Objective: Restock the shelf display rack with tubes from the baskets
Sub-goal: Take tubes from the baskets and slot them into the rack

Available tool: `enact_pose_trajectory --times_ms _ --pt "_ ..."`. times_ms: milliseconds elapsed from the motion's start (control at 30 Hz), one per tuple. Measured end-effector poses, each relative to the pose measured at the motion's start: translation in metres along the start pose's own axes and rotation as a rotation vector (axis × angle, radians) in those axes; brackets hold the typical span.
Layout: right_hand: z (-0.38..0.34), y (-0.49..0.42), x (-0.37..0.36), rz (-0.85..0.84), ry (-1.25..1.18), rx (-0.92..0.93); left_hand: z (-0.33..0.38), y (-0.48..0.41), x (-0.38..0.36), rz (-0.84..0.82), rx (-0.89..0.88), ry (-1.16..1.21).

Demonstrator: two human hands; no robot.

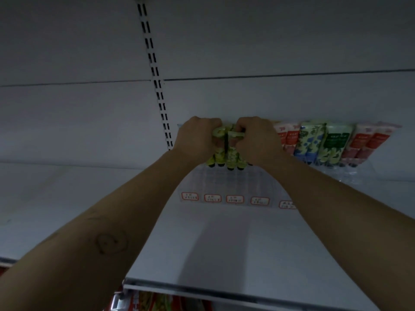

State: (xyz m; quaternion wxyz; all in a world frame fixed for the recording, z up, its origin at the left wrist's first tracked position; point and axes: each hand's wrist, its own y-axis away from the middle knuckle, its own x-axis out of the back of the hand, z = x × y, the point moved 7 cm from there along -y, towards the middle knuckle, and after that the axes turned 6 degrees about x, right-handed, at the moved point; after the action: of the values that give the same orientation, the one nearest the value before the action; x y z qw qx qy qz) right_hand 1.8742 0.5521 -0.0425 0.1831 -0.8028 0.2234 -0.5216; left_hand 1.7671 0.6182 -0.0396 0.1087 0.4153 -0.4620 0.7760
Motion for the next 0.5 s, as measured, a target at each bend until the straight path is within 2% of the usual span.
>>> enact_pose_trajectory --times_ms 167,267,367,500 --pt "-0.016 0.008 0.013 -0.139 0.233 -0.005 0.017 0.001 0.007 -0.116 0.110 -0.278" --pt "-0.029 0.032 0.040 -0.142 0.237 -0.007 0.028 0.006 0.011 -0.178 0.172 -0.463" --pt "-0.039 0.066 0.059 -0.179 0.252 -0.010 0.034 0.027 0.017 -0.221 0.277 -0.459" --pt "-0.046 0.119 0.074 -0.199 0.225 -0.026 0.058 0.080 0.054 -0.114 0.280 -0.365"
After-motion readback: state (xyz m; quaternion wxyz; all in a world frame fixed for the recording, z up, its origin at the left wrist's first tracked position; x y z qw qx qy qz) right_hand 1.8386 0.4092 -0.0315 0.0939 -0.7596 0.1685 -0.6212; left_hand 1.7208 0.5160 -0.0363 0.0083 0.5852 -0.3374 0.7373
